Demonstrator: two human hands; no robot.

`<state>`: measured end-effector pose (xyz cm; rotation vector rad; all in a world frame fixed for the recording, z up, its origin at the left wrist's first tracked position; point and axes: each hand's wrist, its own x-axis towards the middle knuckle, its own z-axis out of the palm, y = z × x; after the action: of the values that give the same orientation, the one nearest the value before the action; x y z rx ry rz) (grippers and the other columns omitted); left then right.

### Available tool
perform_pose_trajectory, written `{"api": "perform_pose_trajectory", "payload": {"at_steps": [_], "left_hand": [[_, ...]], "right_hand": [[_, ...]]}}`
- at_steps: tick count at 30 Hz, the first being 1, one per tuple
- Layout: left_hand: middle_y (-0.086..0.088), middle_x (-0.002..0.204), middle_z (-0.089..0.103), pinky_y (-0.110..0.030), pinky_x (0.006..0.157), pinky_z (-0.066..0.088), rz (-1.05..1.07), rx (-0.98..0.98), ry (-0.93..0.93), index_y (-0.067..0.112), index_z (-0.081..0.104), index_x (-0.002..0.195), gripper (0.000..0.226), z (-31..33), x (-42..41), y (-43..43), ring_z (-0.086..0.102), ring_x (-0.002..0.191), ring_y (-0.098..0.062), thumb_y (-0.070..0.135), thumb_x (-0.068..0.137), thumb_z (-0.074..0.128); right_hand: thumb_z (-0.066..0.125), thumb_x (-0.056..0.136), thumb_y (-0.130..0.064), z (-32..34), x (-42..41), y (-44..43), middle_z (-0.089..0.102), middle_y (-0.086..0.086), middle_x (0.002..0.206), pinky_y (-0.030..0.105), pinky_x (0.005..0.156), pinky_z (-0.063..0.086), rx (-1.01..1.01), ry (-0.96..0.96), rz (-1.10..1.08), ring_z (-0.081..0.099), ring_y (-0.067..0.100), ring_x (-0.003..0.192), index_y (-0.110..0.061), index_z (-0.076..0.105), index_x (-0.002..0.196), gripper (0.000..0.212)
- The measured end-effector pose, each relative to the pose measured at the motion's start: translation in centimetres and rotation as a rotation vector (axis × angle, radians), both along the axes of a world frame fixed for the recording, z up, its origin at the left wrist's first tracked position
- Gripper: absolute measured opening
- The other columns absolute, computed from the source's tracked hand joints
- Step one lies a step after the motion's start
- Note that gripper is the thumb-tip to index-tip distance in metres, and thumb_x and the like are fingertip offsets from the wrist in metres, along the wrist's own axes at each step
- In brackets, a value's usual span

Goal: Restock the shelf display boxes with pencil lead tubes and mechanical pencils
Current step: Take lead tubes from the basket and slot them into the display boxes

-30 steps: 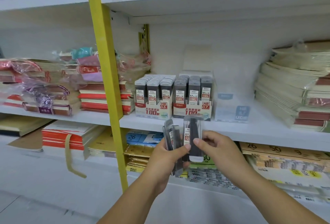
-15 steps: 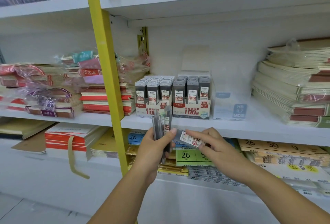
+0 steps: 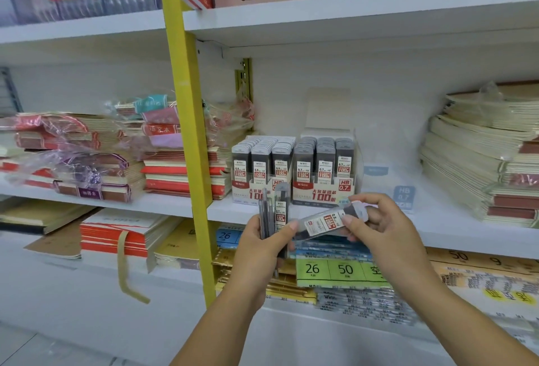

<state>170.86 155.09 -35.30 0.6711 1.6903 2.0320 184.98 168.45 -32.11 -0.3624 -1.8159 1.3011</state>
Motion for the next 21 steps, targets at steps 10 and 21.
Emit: {"api": "perform_pose_trajectory", "payload": {"at_steps": [10, 21], "left_hand": [[0.002, 0.082, 0.076, -0.019, 0.049, 0.048, 0.173, 0.195, -0.003, 0.032, 0.064, 0.104, 0.028, 1.0, -4.8, -1.5, 0.075, 0.071, -0.014, 0.034, 0.082, 0.080], [0.004, 0.068, 0.072, -0.014, 0.046, 0.045, 0.114, 0.197, 0.062, 0.029, 0.066, 0.101, 0.019, 1.2, -6.5, -1.3, 0.060, 0.050, 0.000, 0.028, 0.086, 0.077]], "right_hand": [[0.064, 0.091, -0.018, 10.1, -6.8, -0.5, 0.072, -0.014, 0.083, 0.007, 0.058, 0.047, 0.531, 0.030, -0.063, 0.067, -0.006, 0.075, -0.039, 0.048, 0.095, 0.027], [0.065, 0.087, -0.041, 10.3, -12.8, 1.6, 0.051, -0.010, 0.089, 0.026, 0.071, 0.035, 1.023, -0.395, -0.323, 0.046, 0.010, 0.087, -0.029, 0.069, 0.101, 0.019]]}}
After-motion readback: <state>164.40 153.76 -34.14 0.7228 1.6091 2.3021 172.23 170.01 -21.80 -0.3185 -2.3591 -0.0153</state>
